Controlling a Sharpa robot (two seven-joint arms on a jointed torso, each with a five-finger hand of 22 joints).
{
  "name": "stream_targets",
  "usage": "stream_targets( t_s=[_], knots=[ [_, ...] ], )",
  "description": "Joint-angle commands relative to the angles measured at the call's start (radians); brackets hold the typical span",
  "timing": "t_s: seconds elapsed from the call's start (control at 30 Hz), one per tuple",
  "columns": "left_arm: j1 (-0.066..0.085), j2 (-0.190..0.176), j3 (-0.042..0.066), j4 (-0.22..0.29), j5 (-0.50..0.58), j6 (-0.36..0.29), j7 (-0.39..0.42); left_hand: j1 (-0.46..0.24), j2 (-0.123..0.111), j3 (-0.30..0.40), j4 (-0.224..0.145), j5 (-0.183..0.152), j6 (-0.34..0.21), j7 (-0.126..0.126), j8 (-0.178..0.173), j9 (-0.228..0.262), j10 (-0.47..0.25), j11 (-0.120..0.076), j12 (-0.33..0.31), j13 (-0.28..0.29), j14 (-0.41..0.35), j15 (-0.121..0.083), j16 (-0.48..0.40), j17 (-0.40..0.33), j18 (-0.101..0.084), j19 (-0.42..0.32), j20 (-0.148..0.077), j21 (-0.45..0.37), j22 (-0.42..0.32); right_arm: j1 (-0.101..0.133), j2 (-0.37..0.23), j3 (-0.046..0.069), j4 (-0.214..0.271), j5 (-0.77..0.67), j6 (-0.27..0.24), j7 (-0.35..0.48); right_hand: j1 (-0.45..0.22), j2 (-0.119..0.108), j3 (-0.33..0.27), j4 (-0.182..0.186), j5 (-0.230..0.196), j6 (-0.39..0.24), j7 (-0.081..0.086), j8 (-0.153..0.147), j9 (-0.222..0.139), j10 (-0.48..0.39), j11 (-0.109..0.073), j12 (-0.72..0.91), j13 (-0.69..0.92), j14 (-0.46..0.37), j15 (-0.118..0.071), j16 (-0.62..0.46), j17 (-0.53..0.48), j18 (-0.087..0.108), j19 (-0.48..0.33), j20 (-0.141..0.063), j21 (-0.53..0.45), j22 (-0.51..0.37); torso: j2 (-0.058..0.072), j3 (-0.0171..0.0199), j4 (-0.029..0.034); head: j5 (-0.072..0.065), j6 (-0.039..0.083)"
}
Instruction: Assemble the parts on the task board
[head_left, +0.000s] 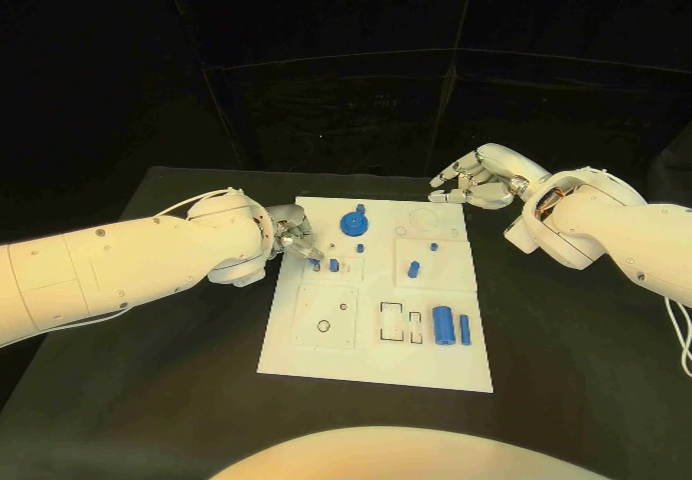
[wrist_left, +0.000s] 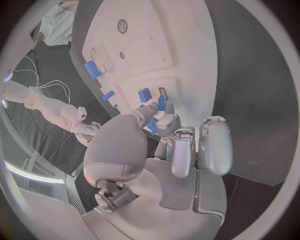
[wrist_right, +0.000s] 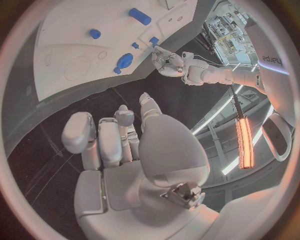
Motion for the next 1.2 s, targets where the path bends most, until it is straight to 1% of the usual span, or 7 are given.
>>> stream_targets(
  t_s=[0.03,0.2,0.3,0.4,0.6,0.83,1.2],
  knots=[
    [-0.002,0.003,-0.001,-0.003,-0.012,0.03,-0.01,-0.002,0.006,0.073,-0.068,0.003,0.0,-0.008,0.007,0.0,0.008,-0.003,0.006,0.001,0.105,-0.005,0.003,0.263,-0.003,0.021,-0.003,-0.002,0.0,0.002,0.001,0.001,0.0,0.004,0.002,0.011,0.001,0.012,-0.004,0.001,0.004,-0.005,0.002,0.006,-0.001,-0.004,0.001,-0.006,-0.001,0.028,-0.004,-0.003,-0.001,0.02,-0.007,0.002,-0.005,-0.001,0.0,0.0011,0.0005,-0.001,-0.002],
    [-0.006,0.006,-0.002,-0.004,-0.012,0.037,-0.013,-0.004,0.006,0.073,-0.067,0.003,0.001,-0.008,0.008,0.001,0.008,-0.003,0.005,0.001,0.105,-0.005,0.003,0.263,-0.003,0.021,-0.003,-0.002,0.001,0.002,0.001,0.001,0.001,0.004,0.002,0.011,0.001,0.012,-0.004,0.001,0.004,-0.005,0.002,0.006,-0.001,-0.004,0.001,-0.006,-0.001,0.028,-0.004,-0.003,-0.001,0.02,-0.007,0.002,-0.005,-0.001,0.001,0.0,0.0001,-0.003,-0.005],
    [-0.007,0.007,-0.003,-0.003,-0.011,0.045,-0.016,-0.004,0.005,0.073,-0.067,0.003,0.001,-0.008,0.009,0.001,0.008,-0.003,0.005,0.001,0.105,-0.005,0.003,0.263,-0.003,0.021,-0.004,-0.002,0.001,0.002,0.0,0.001,0.0,0.004,0.002,0.011,0.001,0.012,-0.004,0.001,0.004,-0.005,0.002,0.006,-0.001,-0.004,0.001,-0.006,-0.001,0.028,-0.004,-0.003,-0.001,0.02,-0.007,0.002,-0.005,-0.001,0.0,0.0001,0.0003,-0.003,-0.004],
    [-0.007,0.007,-0.003,-0.003,-0.011,0.053,-0.019,-0.006,0.005,0.074,-0.066,0.003,0.001,-0.009,0.01,0.001,0.008,-0.003,0.005,0.0,0.105,-0.005,0.003,0.263,-0.003,0.021,-0.004,-0.002,0.001,0.002,0.0,0.001,0.0,0.004,0.002,0.011,0.001,0.012,-0.004,0.001,0.004,-0.005,0.002,0.006,-0.001,-0.004,0.001,-0.006,-0.001,0.028,-0.004,-0.003,-0.001,0.02,-0.007,0.002,-0.005,-0.001,0.0,0.0006,0.0009,-0.003,-0.009],
    [-0.008,0.007,-0.003,-0.001,-0.011,0.067,-0.023,-0.006,0.005,0.074,-0.066,0.003,0.001,-0.009,0.01,0.001,0.008,-0.003,0.005,0.0,0.105,-0.005,0.003,0.263,-0.003,0.021,-0.004,-0.002,0.001,0.002,0.001,0.001,0.0,0.004,0.003,0.011,0.001,0.012,-0.004,0.001,0.004,-0.005,0.002,0.006,-0.001,-0.004,0.001,-0.006,-0.001,0.028,-0.004,-0.003,-0.001,0.02,-0.007,0.002,-0.005,-0.001,0.0,0.0002,0.0014,-0.003,-0.006],
    [-0.008,0.006,-0.003,0.002,-0.011,0.08,-0.027,-0.007,0.004,0.074,-0.066,0.003,0.002,-0.009,0.011,0.002,0.007,-0.003,0.004,-0.001,0.105,-0.005,0.003,0.263,-0.003,0.021,-0.004,-0.002,0.001,0.002,0.001,0.001,-0.001,0.004,0.004,0.011,0.001,0.012,-0.004,0.001,0.004,-0.005,0.002,0.006,-0.001,-0.004,0.001,-0.006,-0.001,0.028,-0.004,-0.003,-0.001,0.02,-0.007,0.002,-0.005,-0.001,0.0,0.0004,0.001,-0.002,-0.01],
    [-0.008,0.006,-0.003,0.0,-0.011,0.079,-0.03,-0.012,0.003,0.075,-0.064,0.003,0.004,-0.01,0.014,0.004,0.006,-0.004,0.003,-0.003,0.105,-0.006,0.003,0.263,-0.003,0.02,-0.004,-0.003,-0.001,0.002,0.002,0.001,-0.001,0.004,0.003,0.012,0.001,0.012,-0.004,0.001,0.004,-0.005,0.002,0.006,-0.001,-0.004,0.001,-0.006,-0.001,0.028,-0.004,-0.003,-0.001,0.02,-0.007,0.002,-0.005,-0.001,0.0,0.0005,0.0004,-0.002,-0.009]
  ],
)
